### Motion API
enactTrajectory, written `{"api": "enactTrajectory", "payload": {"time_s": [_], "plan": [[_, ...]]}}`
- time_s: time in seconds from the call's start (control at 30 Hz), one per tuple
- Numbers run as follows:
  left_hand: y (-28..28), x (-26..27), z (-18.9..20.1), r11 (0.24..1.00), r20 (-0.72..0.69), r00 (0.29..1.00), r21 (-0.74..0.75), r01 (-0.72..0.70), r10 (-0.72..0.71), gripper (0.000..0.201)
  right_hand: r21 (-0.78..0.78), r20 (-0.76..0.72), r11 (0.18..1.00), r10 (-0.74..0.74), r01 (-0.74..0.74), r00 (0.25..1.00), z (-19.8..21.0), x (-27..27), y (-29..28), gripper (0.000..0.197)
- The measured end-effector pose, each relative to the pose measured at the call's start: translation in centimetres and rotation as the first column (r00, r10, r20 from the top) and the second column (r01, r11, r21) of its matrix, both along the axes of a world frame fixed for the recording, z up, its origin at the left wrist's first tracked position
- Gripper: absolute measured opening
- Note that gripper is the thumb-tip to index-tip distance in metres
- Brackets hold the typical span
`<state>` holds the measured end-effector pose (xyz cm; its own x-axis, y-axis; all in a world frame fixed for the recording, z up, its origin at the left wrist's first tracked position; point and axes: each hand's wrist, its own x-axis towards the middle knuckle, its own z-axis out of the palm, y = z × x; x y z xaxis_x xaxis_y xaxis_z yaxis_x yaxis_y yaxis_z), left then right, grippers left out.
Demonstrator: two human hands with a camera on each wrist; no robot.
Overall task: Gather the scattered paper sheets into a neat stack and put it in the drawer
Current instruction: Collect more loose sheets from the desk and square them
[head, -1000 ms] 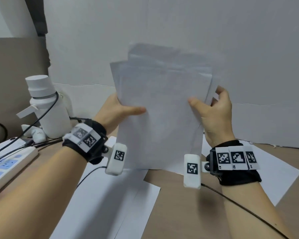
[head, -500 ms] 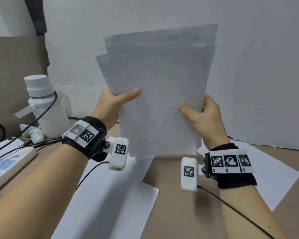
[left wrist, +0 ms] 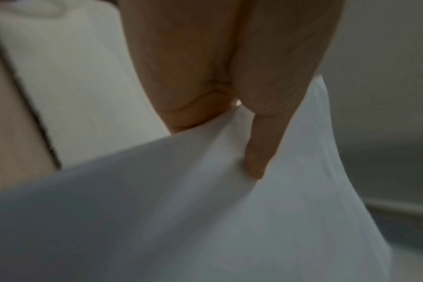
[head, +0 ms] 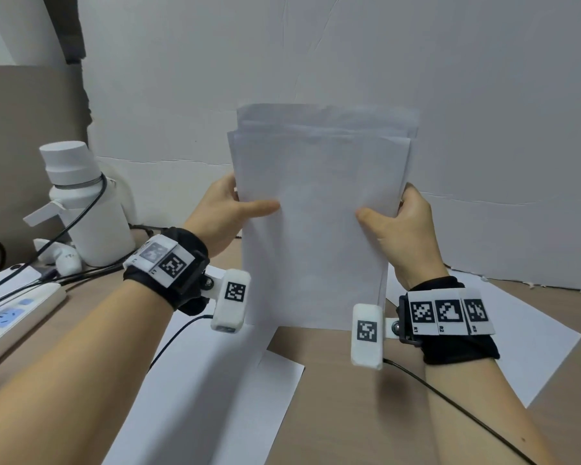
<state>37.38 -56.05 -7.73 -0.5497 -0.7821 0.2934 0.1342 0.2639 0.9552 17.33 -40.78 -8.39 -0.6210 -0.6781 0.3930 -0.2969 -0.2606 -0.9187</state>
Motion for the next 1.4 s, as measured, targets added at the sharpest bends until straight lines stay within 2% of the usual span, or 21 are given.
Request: {"api": "enactTrajectory", "payload": {"time_s": [0.1, 0.2, 0.3, 0.37, 0.43, 0.5, 0.53, 0.6, 0.67, 0.77, 0.8, 0.87, 0.93, 0.97, 1.07, 1.13, 1.2, 1.4], "plan": [[-0.5, 0.1, -0.7, 0.992, -0.081, 0.994, 0.110, -0.059, 0.068, 0.029, 0.059, 0.022, 0.996, 0.061, -0.062, 0.998, -0.1, 0.0, 0.1, 0.028], [-0.8, 0.7, -0.5, 0.975, -0.232, 0.962, 0.202, -0.095, 0.142, 0.029, 0.181, -0.002, 0.979, 0.091, -0.089, 0.996, -0.4, -0.5, 0.4, 0.025], [-1.8, 1.9, -0.3, 0.953, -0.389, 0.901, 0.294, -0.077, 0.192, 0.036, 0.262, -0.033, 0.959, 0.120, -0.107, 0.992, -0.5, -1.1, 0.6, 0.017], [-2.3, 2.6, -0.7, 0.940, -0.445, 0.873, 0.337, -0.045, 0.202, 0.051, 0.208, 0.030, 0.970, 0.120, -0.123, 0.992, -0.4, -1.4, 0.6, 0.016], [-2.3, 2.9, -1.1, 0.911, -0.487, 0.845, 0.411, -0.002, 0.221, 0.058, 0.064, 0.183, 0.983, 0.155, -0.169, 0.971, -0.1, -1.3, 0.5, 0.019], [-1.9, 2.9, -1.3, 0.872, -0.546, 0.806, 0.483, 0.080, 0.229, 0.052, -0.143, 0.365, 0.955, 0.296, -0.261, 0.883, 0.2, -0.7, 0.3, 0.021], [-1.5, 2.6, -1.3, 0.847, -0.582, 0.784, 0.512, 0.146, 0.217, 0.047, -0.220, 0.410, 0.931, 0.358, -0.290, 0.839, 0.3, -0.3, 0.1, 0.023], [-0.9, 1.9, -1.9, 0.789, -0.621, 0.756, 0.562, 0.248, 0.205, 0.047, -0.264, 0.393, 0.912, 0.400, -0.316, 0.828, 0.3, 0.7, -0.3, 0.026], [-0.5, 1.3, -2.8, 0.761, -0.610, 0.769, 0.587, 0.276, 0.192, 0.059, -0.221, 0.318, 0.939, 0.324, -0.263, 0.891, 0.0, 1.6, -0.9, 0.025], [-1.0, 2.3, -3.8, 0.780, -0.575, 0.807, 0.563, 0.272, 0.134, 0.072, -0.186, 0.207, 0.981, 0.094, -0.055, 0.974, -0.5, 1.3, -1.2, 0.019], [-1.5, 3.0, -4.2, 0.799, -0.535, 0.831, 0.560, 0.218, 0.149, 0.075, -0.181, 0.182, 0.983, 0.036, -0.002, 0.983, -0.6, 0.7, -1.2, 0.017], [-2.8, 4.9, -5.2, 0.851, -0.364, 0.900, 0.524, -0.014, 0.239, 0.082, -0.166, 0.144, 0.985, -0.017, 0.041, 0.989, -0.9, -0.6, -0.9, 0.017], [-3.3, 6.6, -5.9, 0.904, -0.161, 0.942, 0.368, -0.219, 0.294, 0.093, -0.120, 0.094, 0.993, -0.005, 0.016, 0.996, -1.4, -2.0, -0.5, 0.018], [-3.4, 7.2, -6.1, 0.932, -0.090, 0.958, 0.272, -0.241, 0.274, 0.090, -0.080, 0.071, 0.997, 0.010, -0.004, 0.997, -1.8, -2.5, -0.3, 0.018], [-2.6, 8.0, -6.0, 0.980, 0.037, 0.981, 0.061, -0.190, 0.188, 0.061, 0.061, 0.037, 0.996, 0.063, -0.065, 0.997, -3.1, -3.3, -0.2, 0.016], [-2.1, 7.7, -5.8, 0.988, 0.039, 0.988, 0.027, -0.149, 0.148, 0.050, 0.149, 0.033, 0.980, 0.126, -0.130, 0.991, -4.0, -3.6, -0.2, 0.018], [-1.9, 7.2, -5.9, 0.993, 0.013, 0.994, 0.048, -0.105, 0.104, 0.048, 0.195, 0.021, 0.968, 0.156, -0.158, 0.987, -4.8, -4.0, -0.1, 0.020], [-1.3, 5.9, -5.8, 0.987, -0.053, 0.985, 0.023, -0.160, 0.161, 0.062, 0.163, 0.059, 0.974, 0.147, -0.155, 0.987, -5.5, -4.1, -0.4, 0.026]]}}
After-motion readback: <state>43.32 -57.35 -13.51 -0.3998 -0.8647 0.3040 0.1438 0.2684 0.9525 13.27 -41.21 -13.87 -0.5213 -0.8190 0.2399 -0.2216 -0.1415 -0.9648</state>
